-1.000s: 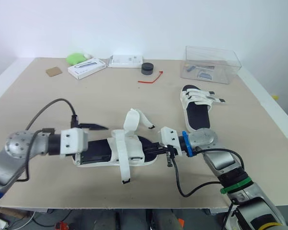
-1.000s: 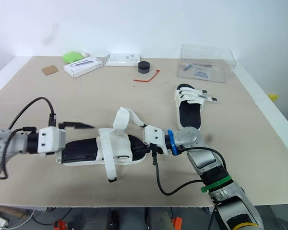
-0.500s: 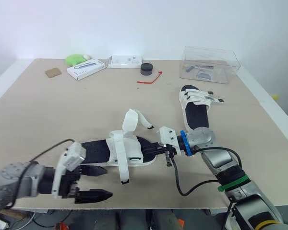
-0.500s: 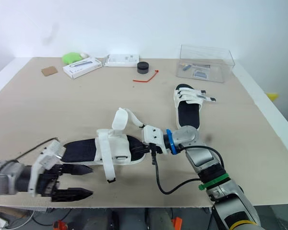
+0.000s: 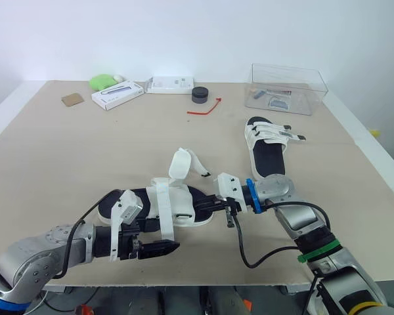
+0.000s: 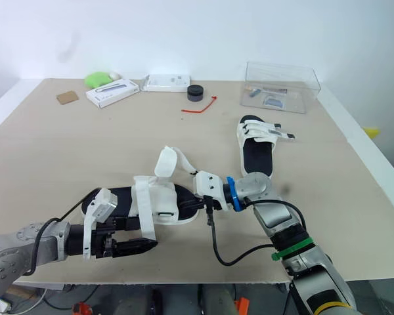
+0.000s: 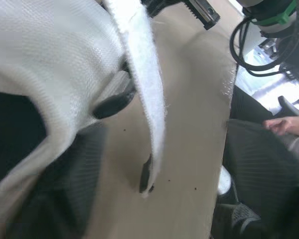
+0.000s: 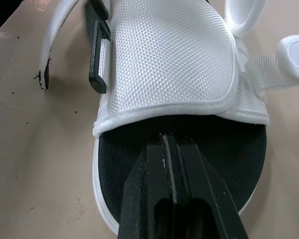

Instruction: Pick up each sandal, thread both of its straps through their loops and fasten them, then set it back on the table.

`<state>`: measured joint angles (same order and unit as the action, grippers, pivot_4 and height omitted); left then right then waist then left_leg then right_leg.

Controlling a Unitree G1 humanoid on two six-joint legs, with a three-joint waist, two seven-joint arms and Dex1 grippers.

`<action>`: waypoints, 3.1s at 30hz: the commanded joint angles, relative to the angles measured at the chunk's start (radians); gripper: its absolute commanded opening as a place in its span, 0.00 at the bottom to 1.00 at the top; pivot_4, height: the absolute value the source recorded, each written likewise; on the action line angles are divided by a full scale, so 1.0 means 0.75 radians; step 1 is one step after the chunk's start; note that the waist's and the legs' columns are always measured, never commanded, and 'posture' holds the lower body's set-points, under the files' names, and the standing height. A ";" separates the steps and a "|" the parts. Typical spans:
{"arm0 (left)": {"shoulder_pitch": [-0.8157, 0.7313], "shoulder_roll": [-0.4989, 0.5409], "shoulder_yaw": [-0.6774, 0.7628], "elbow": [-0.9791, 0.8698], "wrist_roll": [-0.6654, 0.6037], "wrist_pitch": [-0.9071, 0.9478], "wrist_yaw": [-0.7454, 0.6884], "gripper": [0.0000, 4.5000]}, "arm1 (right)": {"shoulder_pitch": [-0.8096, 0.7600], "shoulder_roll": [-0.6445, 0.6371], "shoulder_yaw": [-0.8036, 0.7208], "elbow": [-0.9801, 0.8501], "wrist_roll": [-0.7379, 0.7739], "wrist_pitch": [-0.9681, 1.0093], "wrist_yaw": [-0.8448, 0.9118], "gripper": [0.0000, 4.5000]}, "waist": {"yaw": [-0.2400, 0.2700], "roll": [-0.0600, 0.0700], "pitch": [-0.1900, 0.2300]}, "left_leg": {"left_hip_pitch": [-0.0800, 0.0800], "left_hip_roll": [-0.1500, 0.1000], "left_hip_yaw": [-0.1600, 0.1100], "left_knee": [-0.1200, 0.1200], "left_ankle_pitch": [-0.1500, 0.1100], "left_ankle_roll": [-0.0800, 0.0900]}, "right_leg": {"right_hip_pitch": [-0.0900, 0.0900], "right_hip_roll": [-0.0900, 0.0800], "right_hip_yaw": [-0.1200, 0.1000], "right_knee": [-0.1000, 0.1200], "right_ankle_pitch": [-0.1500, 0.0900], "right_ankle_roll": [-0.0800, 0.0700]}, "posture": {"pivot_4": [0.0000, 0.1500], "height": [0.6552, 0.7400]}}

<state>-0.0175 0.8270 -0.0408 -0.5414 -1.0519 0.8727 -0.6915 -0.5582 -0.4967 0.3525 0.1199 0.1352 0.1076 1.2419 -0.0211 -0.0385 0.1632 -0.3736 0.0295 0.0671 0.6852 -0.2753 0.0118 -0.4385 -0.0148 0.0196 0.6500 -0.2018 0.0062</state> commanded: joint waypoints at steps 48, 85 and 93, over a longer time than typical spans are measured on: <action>-0.720 -0.019 0.078 0.716 -0.018 0.392 -0.481 0.01 | 0.034 -0.038 -0.011 -0.069 -0.024 0.023 -0.052 0.00 | 0.000 -0.004 0.002 | -0.003 -0.002 -0.002 -0.002 0.000 -0.001 | -0.001 0.000 0.000 -0.001 -0.002 0.002 | 1.00 1.00; -0.588 -0.045 -0.111 0.487 0.294 0.252 -0.662 0.01 | 0.058 -0.048 -0.004 -0.105 -0.030 0.040 -0.078 0.00 | 0.000 -0.005 0.002 | -0.003 -0.003 -0.003 -0.004 -0.001 0.000 | -0.002 -0.001 -0.001 -0.001 -0.002 0.007 | 1.00 1.00; -0.540 -0.028 -0.115 0.454 0.339 0.237 -0.628 0.13 | 0.031 -0.043 -0.003 -0.070 -0.035 0.025 -0.070 0.00 | 0.000 -0.005 0.002 | -0.003 -0.003 -0.004 -0.006 -0.002 0.000 | -0.002 -0.002 -0.001 -0.001 -0.004 0.006 | 1.00 1.00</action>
<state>-0.4342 0.8061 -0.1201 -0.1898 -0.8099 1.0459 -1.1782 -0.5267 -0.5182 0.3513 0.0485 0.1301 0.1223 1.1931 -0.0214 -0.0421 0.1648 -0.3761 0.0275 0.0637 0.6803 -0.2767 0.0118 -0.4399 -0.0159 0.0190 0.6491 -0.2046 0.0108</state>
